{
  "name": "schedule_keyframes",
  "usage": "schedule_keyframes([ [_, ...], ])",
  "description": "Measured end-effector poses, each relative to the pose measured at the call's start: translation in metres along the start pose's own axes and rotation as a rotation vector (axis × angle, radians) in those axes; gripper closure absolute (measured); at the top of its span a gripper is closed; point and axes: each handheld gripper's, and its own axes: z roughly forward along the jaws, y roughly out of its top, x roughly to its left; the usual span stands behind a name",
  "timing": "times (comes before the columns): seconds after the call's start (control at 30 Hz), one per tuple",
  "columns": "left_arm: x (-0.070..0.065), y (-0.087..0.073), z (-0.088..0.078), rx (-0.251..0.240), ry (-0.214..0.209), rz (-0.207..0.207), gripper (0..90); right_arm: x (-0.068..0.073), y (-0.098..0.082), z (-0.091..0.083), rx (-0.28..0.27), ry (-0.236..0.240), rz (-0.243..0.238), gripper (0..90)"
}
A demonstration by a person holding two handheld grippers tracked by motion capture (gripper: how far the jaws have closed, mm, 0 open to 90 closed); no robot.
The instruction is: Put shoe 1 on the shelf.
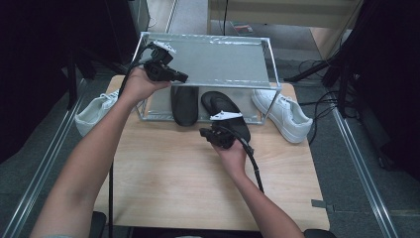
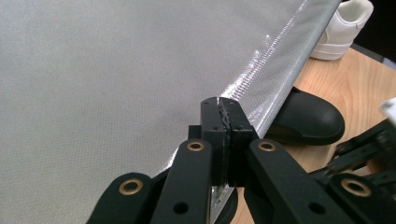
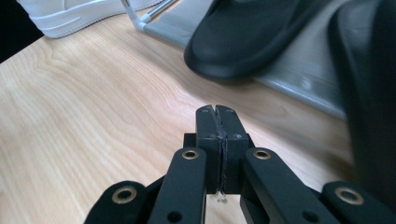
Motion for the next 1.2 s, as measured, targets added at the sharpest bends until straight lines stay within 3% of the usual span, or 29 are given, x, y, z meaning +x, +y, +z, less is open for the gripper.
schedule_keyframes([
  [0.3, 0.001, 0.0, 0.0, 0.001, -0.007, -0.008, 89.9, -0.012, -0.012, -0.04, -0.013, -0.019, -0.007, 89.6],
  [0.6, 0.002, -0.001, 0.0, -0.003, -0.011, -0.008, 89.9, -0.02, -0.027, -0.066, -0.04, -0.032, 0.0, 90.0],
  [0.9, 0.002, 0.0, 0.0, -0.001, -0.011, -0.005, 89.9, -0.041, -0.045, -0.096, -0.063, -0.091, 0.029, 89.6],
  [1.0, 0.002, -0.001, 0.0, -0.004, -0.015, -0.006, 89.9, -0.048, -0.048, -0.102, -0.064, -0.097, 0.066, 90.0],
  [1.2, 0.002, -0.001, 0.0, -0.003, -0.013, 0.003, 89.9, -0.061, -0.055, -0.111, -0.065, -0.14, 0.05, 90.0],
])
